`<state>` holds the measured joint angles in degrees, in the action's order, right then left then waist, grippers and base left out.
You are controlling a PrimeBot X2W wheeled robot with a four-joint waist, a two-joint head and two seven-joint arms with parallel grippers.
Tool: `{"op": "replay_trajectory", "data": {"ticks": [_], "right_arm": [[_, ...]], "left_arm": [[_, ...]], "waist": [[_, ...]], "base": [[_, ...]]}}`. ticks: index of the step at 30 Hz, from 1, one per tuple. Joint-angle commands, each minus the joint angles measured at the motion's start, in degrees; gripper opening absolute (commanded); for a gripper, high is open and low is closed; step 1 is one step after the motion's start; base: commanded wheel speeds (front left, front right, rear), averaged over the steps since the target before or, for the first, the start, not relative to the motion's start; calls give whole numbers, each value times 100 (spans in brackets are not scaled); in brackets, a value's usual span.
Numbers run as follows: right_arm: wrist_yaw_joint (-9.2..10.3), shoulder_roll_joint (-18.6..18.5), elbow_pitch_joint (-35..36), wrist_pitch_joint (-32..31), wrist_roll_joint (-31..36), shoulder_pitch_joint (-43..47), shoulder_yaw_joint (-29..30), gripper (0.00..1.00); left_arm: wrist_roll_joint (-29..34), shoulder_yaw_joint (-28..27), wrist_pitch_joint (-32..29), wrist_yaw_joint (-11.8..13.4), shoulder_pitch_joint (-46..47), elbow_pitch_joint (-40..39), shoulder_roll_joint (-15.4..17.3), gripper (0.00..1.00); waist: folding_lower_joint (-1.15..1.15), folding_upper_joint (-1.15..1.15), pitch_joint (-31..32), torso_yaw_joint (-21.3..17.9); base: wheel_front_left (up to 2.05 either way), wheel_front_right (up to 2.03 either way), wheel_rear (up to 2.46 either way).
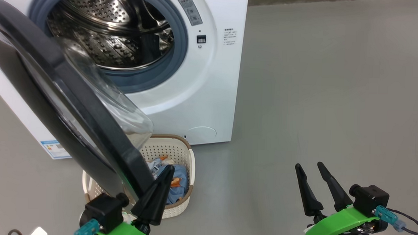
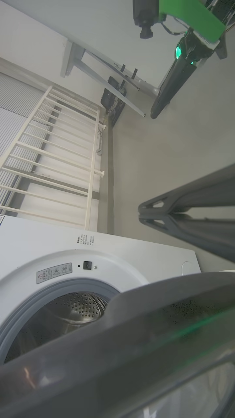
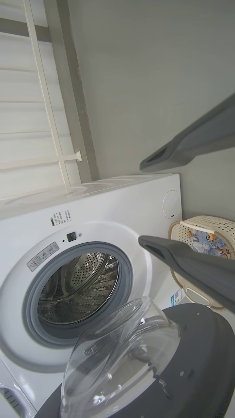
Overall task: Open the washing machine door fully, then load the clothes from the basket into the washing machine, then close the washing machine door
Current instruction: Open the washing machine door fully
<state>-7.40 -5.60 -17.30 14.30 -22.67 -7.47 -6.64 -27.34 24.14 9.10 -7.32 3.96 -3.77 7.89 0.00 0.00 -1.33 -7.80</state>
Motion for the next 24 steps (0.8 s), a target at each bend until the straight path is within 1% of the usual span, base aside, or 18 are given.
{"op": "replay_trajectory", "data": {"ticks": [1,7,13,24], "right_arm": [[-9,9,132,70,81,-257,-140,100],[-9,43,124,70,121,-289,-112,100],[-9,81,92,70,153,-295,-107,100],[-9,69,-58,70,80,-287,-137,100]], "left_arm": [[-68,-167,72,-10,329,-71,13,0],[-278,-159,184,-12,495,459,-13,0],[-369,-178,292,-13,614,748,-11,0],[-419,-319,349,82,555,992,97,0]], "waist": [[0,0,-62,-44],[0,0,-135,-67],[0,0,-138,-23],[0,0,7,441]], "base": [[0,0,0],[0,0,0],[0,0,0],[0,0,0]]}}
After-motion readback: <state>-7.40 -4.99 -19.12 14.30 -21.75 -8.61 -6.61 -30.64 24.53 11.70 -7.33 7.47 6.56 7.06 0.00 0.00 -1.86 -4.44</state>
